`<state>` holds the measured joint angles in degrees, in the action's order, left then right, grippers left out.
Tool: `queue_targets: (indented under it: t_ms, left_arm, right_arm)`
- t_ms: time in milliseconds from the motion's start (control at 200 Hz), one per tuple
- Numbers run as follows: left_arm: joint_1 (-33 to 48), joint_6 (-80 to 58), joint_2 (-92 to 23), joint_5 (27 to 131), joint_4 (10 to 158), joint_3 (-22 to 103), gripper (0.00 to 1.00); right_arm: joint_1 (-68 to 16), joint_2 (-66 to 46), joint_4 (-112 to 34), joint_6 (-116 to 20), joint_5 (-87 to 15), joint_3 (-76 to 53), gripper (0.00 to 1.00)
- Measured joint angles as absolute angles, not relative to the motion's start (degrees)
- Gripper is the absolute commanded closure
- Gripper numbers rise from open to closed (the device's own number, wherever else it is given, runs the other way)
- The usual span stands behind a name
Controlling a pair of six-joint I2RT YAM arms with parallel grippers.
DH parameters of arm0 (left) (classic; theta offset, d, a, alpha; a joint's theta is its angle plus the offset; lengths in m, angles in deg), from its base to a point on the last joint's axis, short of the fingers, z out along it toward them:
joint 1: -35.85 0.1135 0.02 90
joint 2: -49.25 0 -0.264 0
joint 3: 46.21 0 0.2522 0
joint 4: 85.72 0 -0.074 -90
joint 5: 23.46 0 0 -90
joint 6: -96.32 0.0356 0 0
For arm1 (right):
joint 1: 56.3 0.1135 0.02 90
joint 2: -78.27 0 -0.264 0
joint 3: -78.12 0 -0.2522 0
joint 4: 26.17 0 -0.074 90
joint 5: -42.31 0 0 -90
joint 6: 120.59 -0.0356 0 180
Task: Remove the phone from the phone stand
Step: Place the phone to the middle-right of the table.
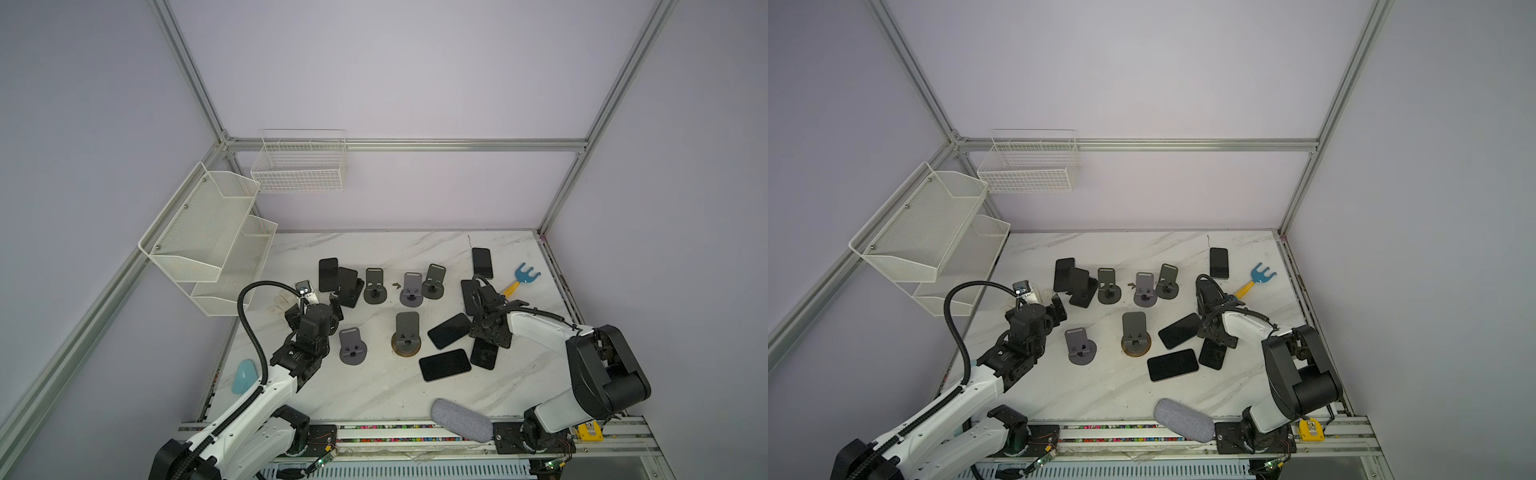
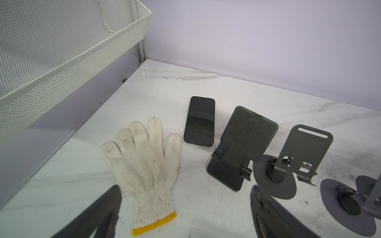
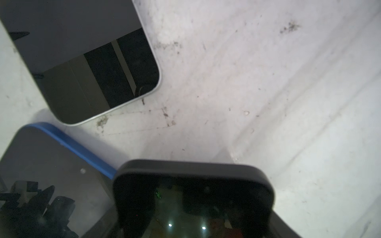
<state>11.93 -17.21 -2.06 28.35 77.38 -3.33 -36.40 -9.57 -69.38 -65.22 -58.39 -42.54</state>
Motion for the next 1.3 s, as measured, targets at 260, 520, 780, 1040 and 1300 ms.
queue_targets:
  t_ms: [260,520,780,1040,1300]
  left_arm:
    - [11.9,-17.2,-0.1,27.7,77.4,-3.3,0.04]
    - [11.9,-17.3,0.7,27.5,77.4,-4.7,0.04]
    - [11.9,-18.0,1.3,27.5,77.6,-5.1,0.04]
    - [11.9,-18.2,1.3,27.8,77.8,-5.1,0.04]
    - [11.9,-18.2,2.1,28.3,77.8,-5.1,0.04]
  right_arm:
    - [-37.7,-11.0,-69.1,-64.4,-57.1,-41.3,0.45]
    - [-37.7,-12.2,-68.2,-64.3,-56.6,-40.4,0.44]
    - [-37.7,-12.6,-68.2,-64.4,-56.5,-40.0,0.41]
    - [-37.7,-12.4,-68.0,-64.3,-56.4,-40.2,0.39]
    - [-37.7,-12.4,-68.0,-64.4,-56.2,-40.2,0.37]
